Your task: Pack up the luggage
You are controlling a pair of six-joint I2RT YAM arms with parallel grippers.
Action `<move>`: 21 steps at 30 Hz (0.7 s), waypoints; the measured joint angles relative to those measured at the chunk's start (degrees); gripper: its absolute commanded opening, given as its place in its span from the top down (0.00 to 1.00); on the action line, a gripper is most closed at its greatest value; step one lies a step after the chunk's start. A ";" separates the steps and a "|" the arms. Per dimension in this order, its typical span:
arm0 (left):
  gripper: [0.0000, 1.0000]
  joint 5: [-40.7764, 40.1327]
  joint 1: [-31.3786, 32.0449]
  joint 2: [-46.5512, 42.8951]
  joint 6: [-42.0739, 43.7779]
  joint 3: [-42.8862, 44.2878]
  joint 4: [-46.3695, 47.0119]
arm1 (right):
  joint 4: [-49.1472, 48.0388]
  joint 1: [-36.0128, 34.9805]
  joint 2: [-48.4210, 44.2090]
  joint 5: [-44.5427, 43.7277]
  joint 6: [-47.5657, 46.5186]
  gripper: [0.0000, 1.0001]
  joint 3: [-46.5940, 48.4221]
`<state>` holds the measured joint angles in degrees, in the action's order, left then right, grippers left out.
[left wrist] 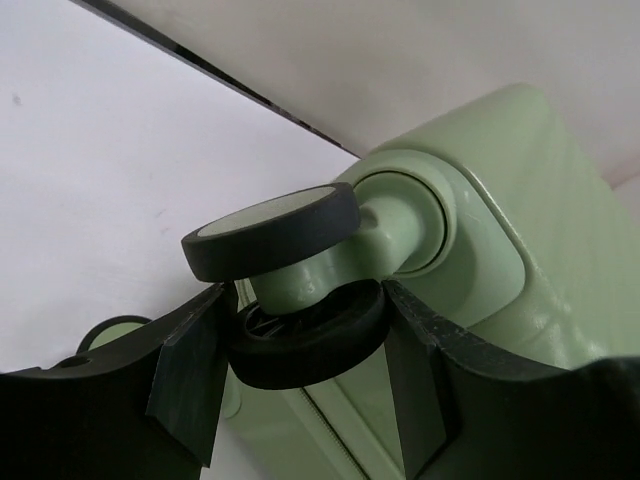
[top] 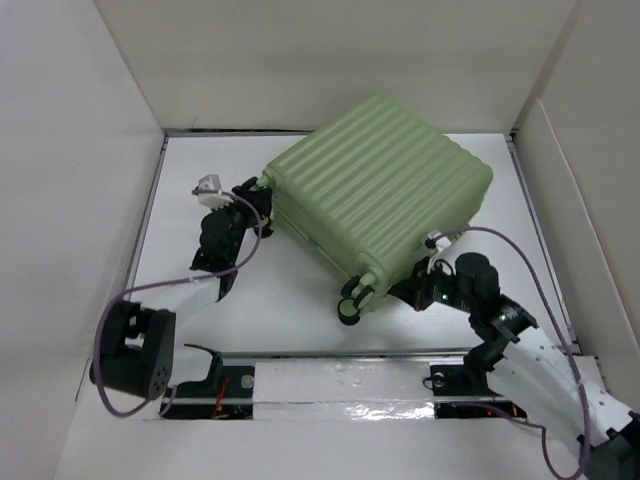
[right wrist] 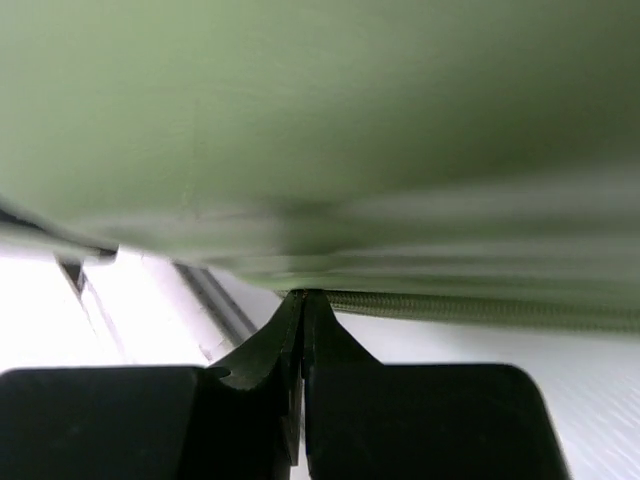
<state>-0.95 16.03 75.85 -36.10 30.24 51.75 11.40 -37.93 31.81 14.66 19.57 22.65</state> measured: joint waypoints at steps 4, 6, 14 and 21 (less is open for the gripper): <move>1.00 -2.12 2.01 -8.70 -1.27 -7.13 -0.59 | -0.39 18.18 10.43 12.70 -1.53 1.00 4.66; 1.00 0.44 7.08 -12.72 -1.66 -10.16 -2.40 | -4.61 22.97 16.90 14.25 -2.12 1.00 7.02; 0.89 4.09 19.89 -16.92 -1.77 -11.39 -9.40 | -27.65 15.43 12.92 0.28 -0.83 1.00 -5.86; 0.38 10.49 27.23 -14.16 0.72 -8.59 -10.34 | -28.81 11.58 7.30 -4.83 1.88 1.00 -9.75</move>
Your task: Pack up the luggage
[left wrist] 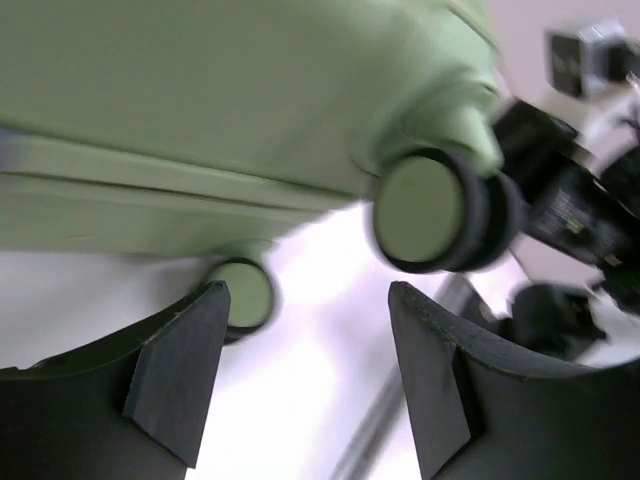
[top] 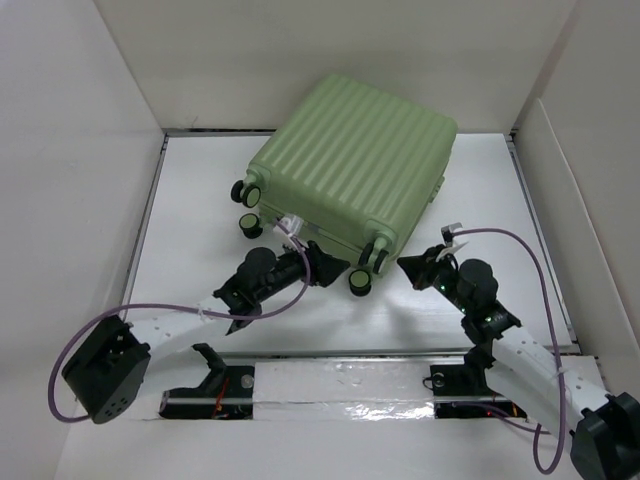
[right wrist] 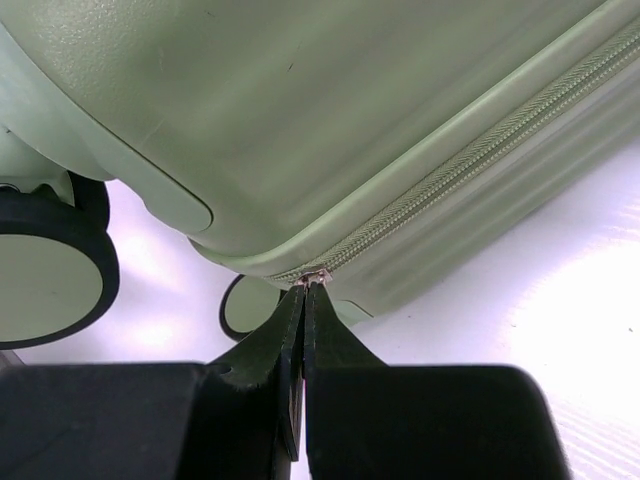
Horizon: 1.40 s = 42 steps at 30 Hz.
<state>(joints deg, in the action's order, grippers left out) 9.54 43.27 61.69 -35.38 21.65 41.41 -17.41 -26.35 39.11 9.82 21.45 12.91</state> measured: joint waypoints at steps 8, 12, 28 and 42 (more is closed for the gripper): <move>0.40 7.13 8.17 14.03 3.04 14.32 -0.66 | 0.50 -0.09 -0.52 -0.11 0.74 1.00 -0.09; 0.42 9.33 9.51 18.40 3.78 18.71 -2.03 | 2.03 -2.03 -3.23 -3.56 1.05 1.00 -1.05; 0.43 12.68 9.88 31.15 10.71 43.43 -31.32 | -19.37 -29.59 15.85 -46.40 8.13 1.00 -3.54; 0.25 -2.36 6.73 14.82 10.43 24.98 -28.26 | -45.18 -36.87 36.35 -52.61 10.47 1.00 -3.17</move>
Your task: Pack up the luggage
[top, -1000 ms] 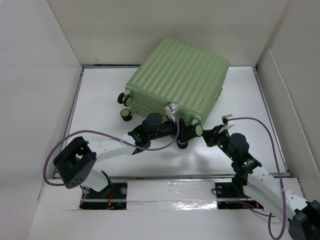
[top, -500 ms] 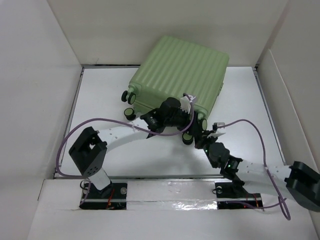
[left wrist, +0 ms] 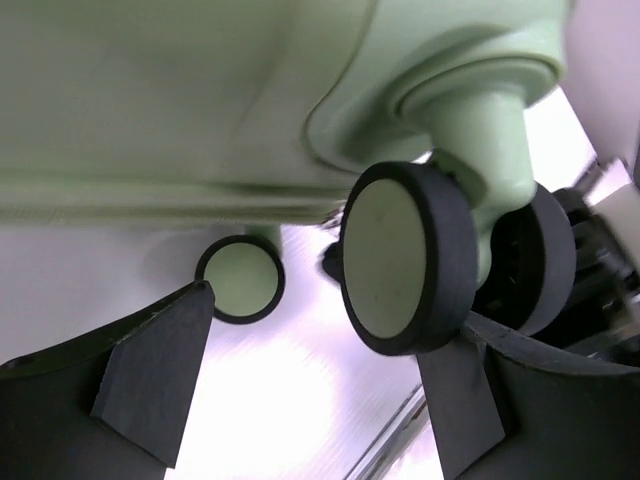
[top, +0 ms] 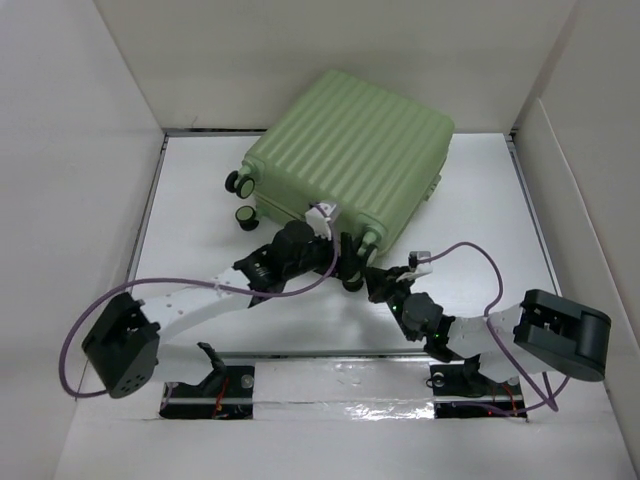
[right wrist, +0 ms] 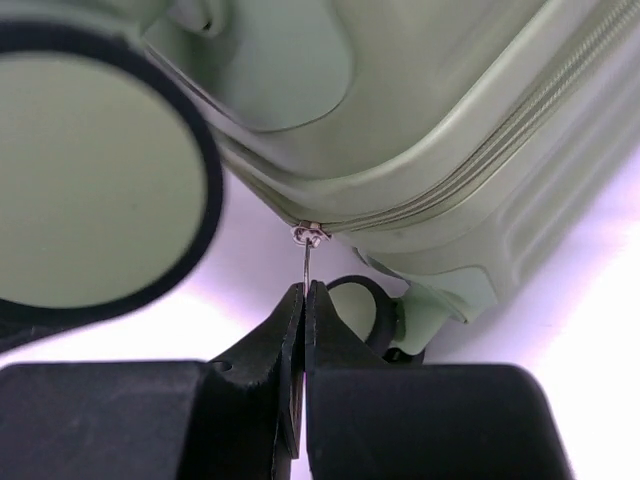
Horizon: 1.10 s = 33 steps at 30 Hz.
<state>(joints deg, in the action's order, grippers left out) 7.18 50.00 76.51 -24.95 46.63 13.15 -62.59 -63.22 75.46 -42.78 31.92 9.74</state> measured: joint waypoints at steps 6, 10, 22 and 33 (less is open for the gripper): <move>0.33 -3.34 -5.33 -13.49 -3.54 -10.99 -0.98 | 0.50 -0.09 -1.77 4.83 -0.20 1.00 0.63; 0.42 -0.37 -9.81 -21.57 -5.27 -16.59 -1.07 | 5.77 0.13 -6.60 8.57 -0.70 1.00 1.49; 0.53 3.67 0.52 0.04 -3.28 6.51 -13.79 | 8.00 0.79 -10.12 5.99 -2.19 1.00 -1.44; 0.17 -6.19 9.97 23.28 5.14 37.20 -25.68 | 7.93 5.70 -11.98 -4.17 -5.29 1.00 -3.52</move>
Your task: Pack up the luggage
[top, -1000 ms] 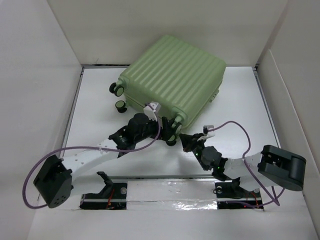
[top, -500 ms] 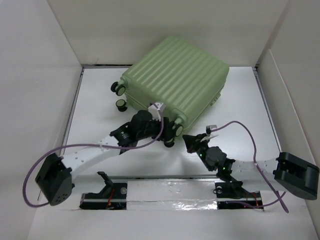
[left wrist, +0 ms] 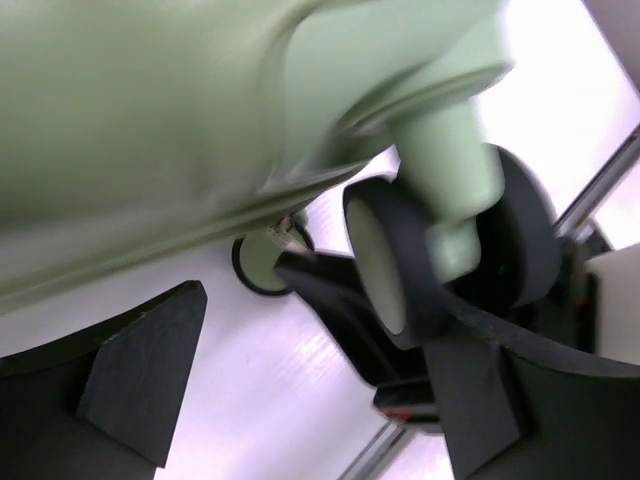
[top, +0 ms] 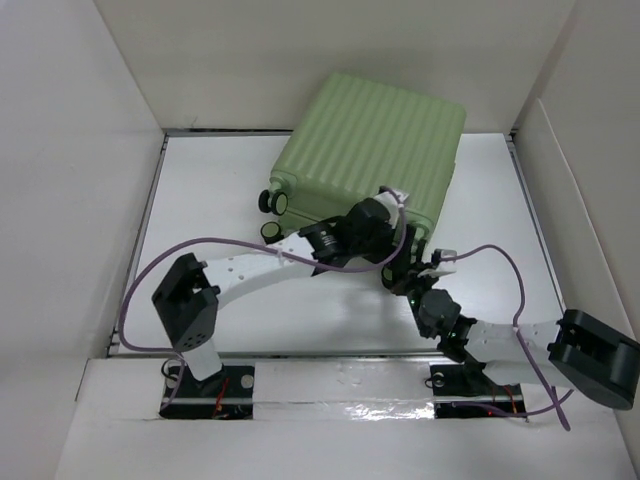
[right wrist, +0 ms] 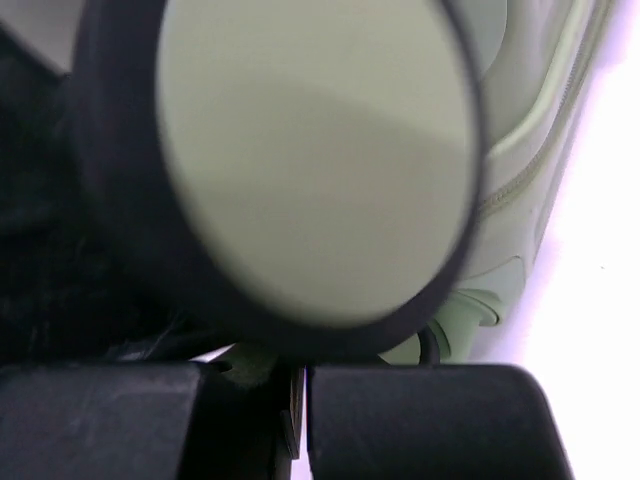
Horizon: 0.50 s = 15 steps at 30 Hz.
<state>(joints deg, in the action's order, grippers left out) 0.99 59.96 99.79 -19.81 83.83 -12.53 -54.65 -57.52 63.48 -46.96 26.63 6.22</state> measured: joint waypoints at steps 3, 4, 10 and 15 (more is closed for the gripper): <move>0.11 0.35 -1.95 -6.10 -2.27 -11.10 7.58 | 0.81 1.33 -1.25 4.52 -0.15 1.00 -0.13; 0.11 0.85 -2.38 -7.58 -2.91 -13.53 9.11 | 1.27 1.60 -1.64 5.88 -0.15 1.00 -0.13; 0.22 -0.66 -2.99 -15.58 -5.86 -24.11 17.38 | 1.60 3.04 -2.03 10.97 -0.92 1.00 -0.39; 0.94 -3.19 -5.18 -23.32 -5.81 -31.58 19.45 | 1.55 3.48 -2.34 12.57 -0.96 1.00 -0.39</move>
<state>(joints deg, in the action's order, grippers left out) -2.20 54.78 76.47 -25.63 52.25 6.92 -53.10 -54.04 61.14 -34.39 25.67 5.82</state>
